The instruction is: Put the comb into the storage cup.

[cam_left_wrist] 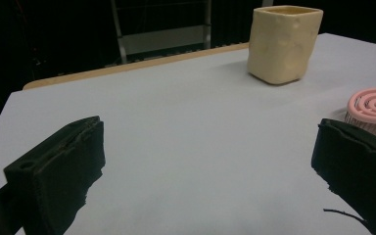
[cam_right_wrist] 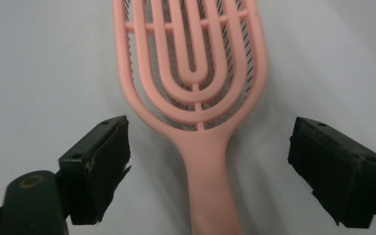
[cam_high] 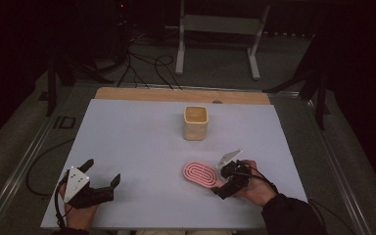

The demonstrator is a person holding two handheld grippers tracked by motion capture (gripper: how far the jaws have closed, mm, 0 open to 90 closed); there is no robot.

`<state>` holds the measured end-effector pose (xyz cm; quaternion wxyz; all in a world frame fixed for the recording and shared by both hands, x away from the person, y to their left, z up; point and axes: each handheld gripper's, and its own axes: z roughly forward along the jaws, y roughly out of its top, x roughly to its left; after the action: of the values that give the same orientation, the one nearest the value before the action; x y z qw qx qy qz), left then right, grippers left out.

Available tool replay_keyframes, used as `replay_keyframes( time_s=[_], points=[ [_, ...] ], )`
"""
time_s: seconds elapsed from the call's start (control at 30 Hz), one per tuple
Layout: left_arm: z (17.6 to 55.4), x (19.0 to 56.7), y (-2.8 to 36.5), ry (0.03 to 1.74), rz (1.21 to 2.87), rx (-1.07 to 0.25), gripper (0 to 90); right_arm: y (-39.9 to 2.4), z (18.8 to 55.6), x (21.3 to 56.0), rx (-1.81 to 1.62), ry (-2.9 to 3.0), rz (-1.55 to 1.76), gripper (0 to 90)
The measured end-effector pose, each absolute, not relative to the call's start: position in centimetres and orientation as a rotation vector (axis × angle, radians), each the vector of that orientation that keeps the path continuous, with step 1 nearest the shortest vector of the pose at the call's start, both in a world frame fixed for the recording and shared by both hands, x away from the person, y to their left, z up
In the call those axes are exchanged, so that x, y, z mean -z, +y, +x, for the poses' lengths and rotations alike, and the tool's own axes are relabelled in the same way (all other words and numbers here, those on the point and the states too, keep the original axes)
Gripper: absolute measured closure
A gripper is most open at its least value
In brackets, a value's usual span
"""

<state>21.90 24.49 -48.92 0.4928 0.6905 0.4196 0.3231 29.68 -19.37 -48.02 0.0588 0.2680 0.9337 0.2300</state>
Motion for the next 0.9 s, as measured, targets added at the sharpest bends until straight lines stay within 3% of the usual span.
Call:
replay_keyframes(
  time_s=[0.23, 0.6, 0.9],
  points=[
    [21.9, 48.9, 24.5, 1.018, 1.676, -0.784, 0.0, -19.1, 29.9, 48.6, -0.633, 2.866, 0.803, 24.6],
    [21.9, 48.9, 24.4, 1.019, 1.679, -0.785, 0.0, -18.7, 30.2, 49.0, -0.527, 2.922, 0.767, 52.7],
    [21.9, 49.0, 24.4, 1.02, 1.681, -0.785, 0.0, -18.5, 30.5, 49.2, -0.487, 2.946, 0.73, 62.2]
  ],
)
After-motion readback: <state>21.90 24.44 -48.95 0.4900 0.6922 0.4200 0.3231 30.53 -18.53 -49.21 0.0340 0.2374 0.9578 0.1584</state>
